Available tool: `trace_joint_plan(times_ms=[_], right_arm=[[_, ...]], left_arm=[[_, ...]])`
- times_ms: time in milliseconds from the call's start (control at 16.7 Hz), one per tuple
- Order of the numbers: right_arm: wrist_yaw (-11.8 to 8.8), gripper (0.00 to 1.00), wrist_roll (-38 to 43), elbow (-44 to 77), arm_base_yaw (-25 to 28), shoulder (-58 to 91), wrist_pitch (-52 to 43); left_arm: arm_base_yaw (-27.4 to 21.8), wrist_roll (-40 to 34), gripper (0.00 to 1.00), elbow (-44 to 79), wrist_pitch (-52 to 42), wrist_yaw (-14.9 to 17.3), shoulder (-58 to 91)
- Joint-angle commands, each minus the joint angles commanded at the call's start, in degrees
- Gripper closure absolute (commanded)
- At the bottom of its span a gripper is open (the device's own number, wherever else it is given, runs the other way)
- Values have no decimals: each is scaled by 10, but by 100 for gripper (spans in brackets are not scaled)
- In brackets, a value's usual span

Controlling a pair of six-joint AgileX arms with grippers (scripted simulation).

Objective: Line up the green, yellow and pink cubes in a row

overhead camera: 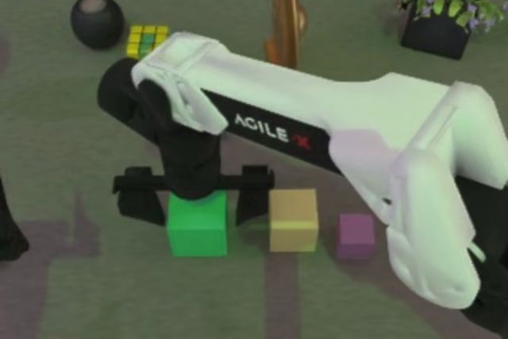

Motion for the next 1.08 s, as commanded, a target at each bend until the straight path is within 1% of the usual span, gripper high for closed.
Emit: trace_joint_plan(times_ms=[240,360,540,840,960,1080], right_arm=[[0,0,0,2,-1,1,-1],[0,0,1,22,0,9,-20],[0,0,1,99,3,33,-79],[0,0,1,277,5,74,-198],[1,0,1,316,4,83,-231],[1,0,0,330,4,86,-244]], left_arm=[[0,0,0,0,0,0,0],[0,0,0,0,0,0,0],[0,0,0,0,0,0,0],[0,0,0,0,0,0,0],[0,0,0,0,0,0,0],[0,0,0,0,0,0,0]])
